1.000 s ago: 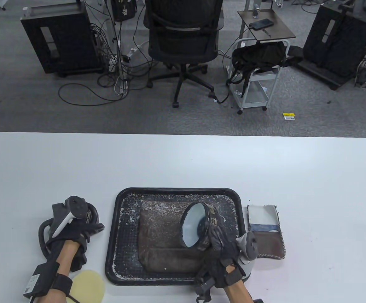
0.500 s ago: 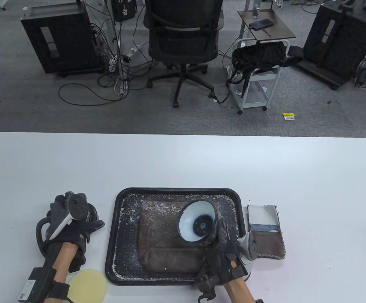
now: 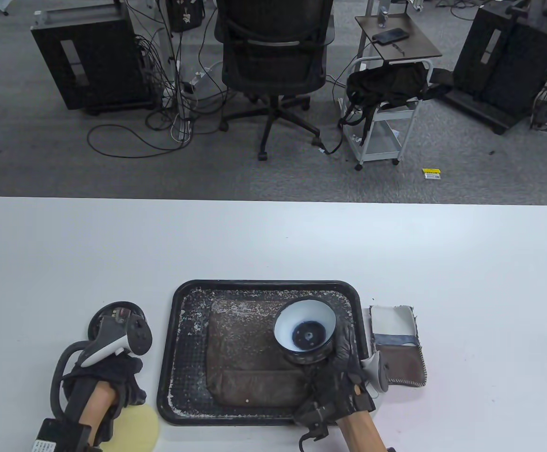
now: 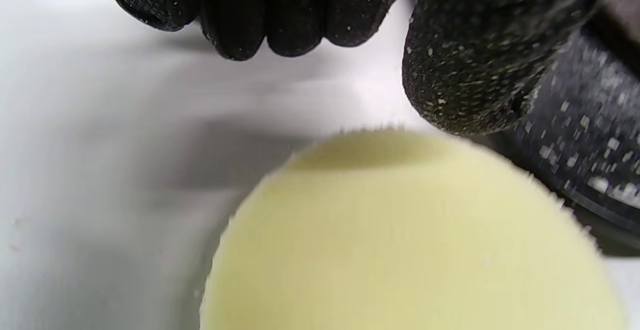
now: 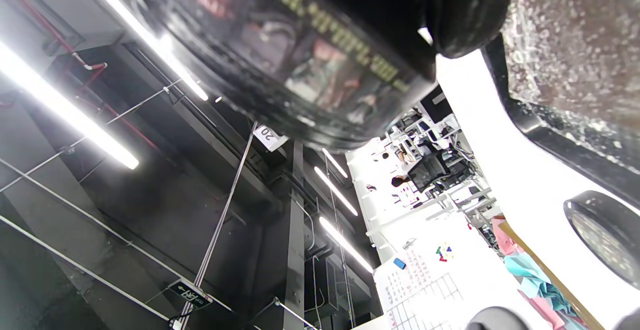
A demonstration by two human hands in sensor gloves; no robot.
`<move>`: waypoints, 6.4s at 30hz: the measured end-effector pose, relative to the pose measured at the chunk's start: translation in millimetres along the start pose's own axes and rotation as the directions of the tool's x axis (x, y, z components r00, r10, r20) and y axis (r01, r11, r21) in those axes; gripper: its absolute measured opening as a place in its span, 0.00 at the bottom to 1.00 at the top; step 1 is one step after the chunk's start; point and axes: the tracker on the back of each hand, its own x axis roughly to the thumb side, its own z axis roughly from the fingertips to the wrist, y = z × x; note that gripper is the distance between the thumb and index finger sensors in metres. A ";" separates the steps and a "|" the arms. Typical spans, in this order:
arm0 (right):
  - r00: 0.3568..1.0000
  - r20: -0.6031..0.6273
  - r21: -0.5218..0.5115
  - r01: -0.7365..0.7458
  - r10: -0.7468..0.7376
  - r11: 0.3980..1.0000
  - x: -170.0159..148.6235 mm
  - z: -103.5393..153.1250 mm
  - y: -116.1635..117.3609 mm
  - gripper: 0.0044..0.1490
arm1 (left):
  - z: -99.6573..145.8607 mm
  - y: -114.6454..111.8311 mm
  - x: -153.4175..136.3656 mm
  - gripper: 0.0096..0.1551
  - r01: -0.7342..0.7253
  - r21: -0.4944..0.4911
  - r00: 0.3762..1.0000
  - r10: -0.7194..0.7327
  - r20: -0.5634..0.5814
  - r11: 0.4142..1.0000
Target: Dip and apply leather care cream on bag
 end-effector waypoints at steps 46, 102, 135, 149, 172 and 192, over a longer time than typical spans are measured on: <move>0.986 -0.032 -0.005 -0.164 0.164 0.986 -2.5 -2.6 -1.9 0.65 | 15.7 30.2 -16.3 0.25 -0.872 -0.029 0.316 0.608 0.728 0.488; 0.882 -0.121 0.073 -0.449 0.455 0.890 -27.3 -2.5 32.1 0.61 | 63.1 -3.8 143.1 0.30 -0.539 0.570 0.622 -0.163 0.766 0.620; 0.764 -0.028 -0.011 -0.645 0.645 0.764 -14.5 -2.0 46.8 0.61 | 58.9 -14.2 161.0 0.30 -0.562 0.597 0.678 -0.095 0.729 0.573; 0.755 -0.013 -0.033 -0.655 0.655 0.755 -5.5 -0.5 44.6 0.61 | 61.2 -12.9 161.6 0.30 -0.577 0.575 0.641 -0.115 0.759 0.580; 0.764 -0.025 -0.011 -0.645 0.645 0.764 -12.7 -3.3 43.8 0.60 | 59.1 -13.2 160.3 0.29 -0.557 0.589 0.668 -0.105 0.736 0.585; 0.759 -0.022 -0.045 -0.651 0.651 0.758 -8.6 -4.4 34.9 0.60 | 57.9 -13.6 163.0 0.29 -0.532 0.570 0.655 -0.122 0.745 0.626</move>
